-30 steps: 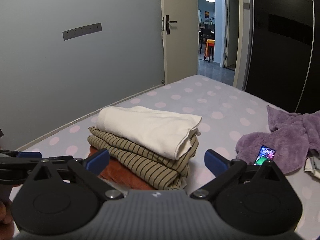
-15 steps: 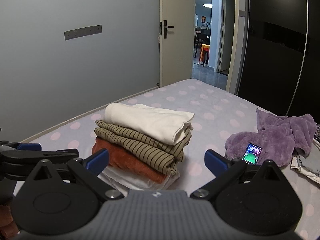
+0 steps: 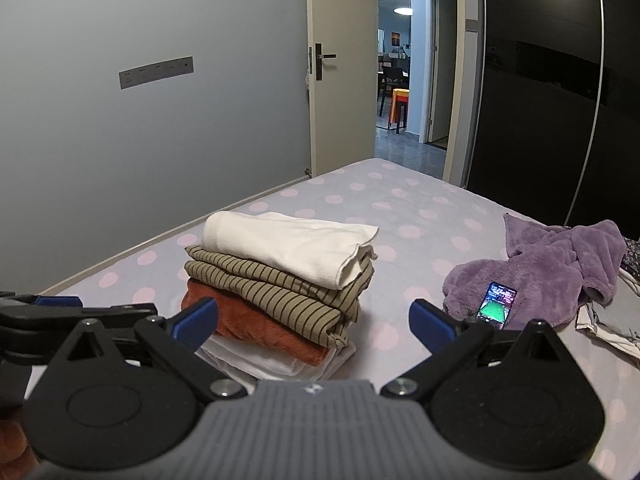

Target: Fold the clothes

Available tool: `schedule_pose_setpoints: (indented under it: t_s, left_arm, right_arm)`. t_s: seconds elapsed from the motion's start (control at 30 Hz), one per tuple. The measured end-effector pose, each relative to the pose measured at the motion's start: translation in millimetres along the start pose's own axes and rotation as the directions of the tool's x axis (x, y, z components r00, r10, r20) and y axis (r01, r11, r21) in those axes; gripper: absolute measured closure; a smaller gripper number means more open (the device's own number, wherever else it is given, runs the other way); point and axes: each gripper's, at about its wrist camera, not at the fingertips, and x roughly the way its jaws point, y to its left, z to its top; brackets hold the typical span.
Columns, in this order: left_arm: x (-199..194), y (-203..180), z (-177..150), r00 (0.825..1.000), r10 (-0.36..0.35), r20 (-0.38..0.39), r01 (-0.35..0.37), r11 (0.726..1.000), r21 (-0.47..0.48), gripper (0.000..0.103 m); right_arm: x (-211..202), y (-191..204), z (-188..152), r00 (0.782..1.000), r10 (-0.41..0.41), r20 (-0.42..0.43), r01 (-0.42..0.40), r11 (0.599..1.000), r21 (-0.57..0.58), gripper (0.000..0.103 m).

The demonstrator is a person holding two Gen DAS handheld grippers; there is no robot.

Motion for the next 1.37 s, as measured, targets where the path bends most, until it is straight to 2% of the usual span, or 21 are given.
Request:
schedule_pose_setpoints:
  t_s: [0.47, 1.37]
  left_arm:
    - [2.0, -7.1, -7.6, 1.000, -0.013, -0.021, 0.013, 1.000, -0.004, 0.026]
    - [-1.5, -5.9, -6.2, 1.000, -0.007, 0.000, 0.007, 1.000, -0.004, 0.026]
  right_arm:
    - [0.3, -3.8, -3.2, 1.000, -0.007, -0.013, 0.007, 1.000, 0.006, 0.001]
    - [-0.5, -3.5, -4.3, 1.000, -0.009, -0.014, 0.010, 1.000, 0.018, 0.001]
